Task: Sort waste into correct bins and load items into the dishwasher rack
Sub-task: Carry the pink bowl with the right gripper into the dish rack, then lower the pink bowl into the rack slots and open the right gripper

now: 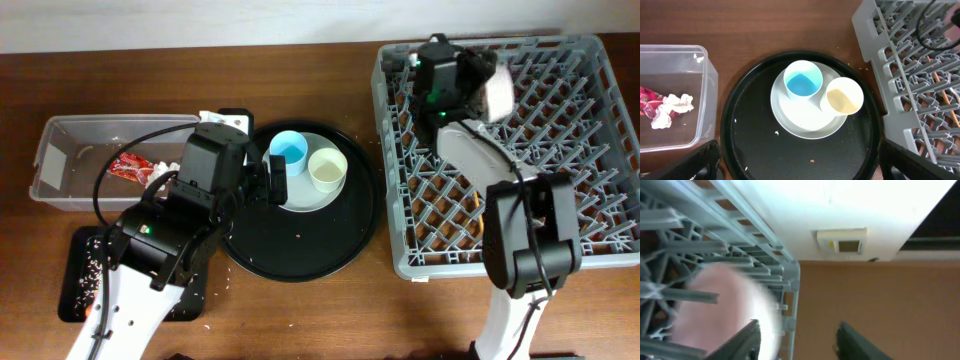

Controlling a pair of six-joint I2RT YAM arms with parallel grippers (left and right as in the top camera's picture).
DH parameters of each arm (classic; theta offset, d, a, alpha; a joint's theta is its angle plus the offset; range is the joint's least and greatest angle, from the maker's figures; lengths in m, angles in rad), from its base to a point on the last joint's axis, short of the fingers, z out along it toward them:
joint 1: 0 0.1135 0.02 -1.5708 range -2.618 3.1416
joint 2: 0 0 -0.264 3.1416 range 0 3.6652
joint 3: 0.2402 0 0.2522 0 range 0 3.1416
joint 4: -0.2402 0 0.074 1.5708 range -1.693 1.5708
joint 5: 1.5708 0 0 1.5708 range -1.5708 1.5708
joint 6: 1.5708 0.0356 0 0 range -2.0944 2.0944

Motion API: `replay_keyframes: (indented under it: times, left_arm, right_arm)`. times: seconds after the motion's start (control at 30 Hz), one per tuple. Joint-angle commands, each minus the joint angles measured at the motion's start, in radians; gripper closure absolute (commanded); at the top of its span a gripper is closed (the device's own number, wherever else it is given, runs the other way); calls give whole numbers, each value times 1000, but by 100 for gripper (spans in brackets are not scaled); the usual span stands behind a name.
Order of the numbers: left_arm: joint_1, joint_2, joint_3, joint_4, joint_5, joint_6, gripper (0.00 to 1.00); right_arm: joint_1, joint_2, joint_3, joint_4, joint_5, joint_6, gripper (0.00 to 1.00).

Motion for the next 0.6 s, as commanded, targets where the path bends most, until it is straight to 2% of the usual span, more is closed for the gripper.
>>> replay_keyframes:
  times: [0.0,0.1,0.27,0.33,0.4,0.47,0.5,0.57]
  left_arm:
    - [3,-10,20,2,-8,8,1]
    - [3,-10,20,2,-7,8,1]
    - [3,-10,20,2,-8,9,1]
    - [3,-10,20,2,-8,8,1]
    - [3,-10,20,2,-7,8,1]
    - [3,-10,20,2,-7,9,1]
    - [3,-10,20,2,-8,9,1]
    - [3,-10,20,2,-7,9,1]
  right_arm:
    - [40,8,10,4,30,15,42]
    - [59,-32,10,11,29,29,40]
    - [24,-201,10,-26,-16,248,36]
    - [-8,-291,10,-179,-130,385,35]
    - [-83,-383,10,-388,-352,646,36]
    - [-202,-425,10,-531,-663,886,45]
    - [-266,-426,10,-563,-808,983,57]
    - [-365,-409,9,-585,-1096,1037,83]
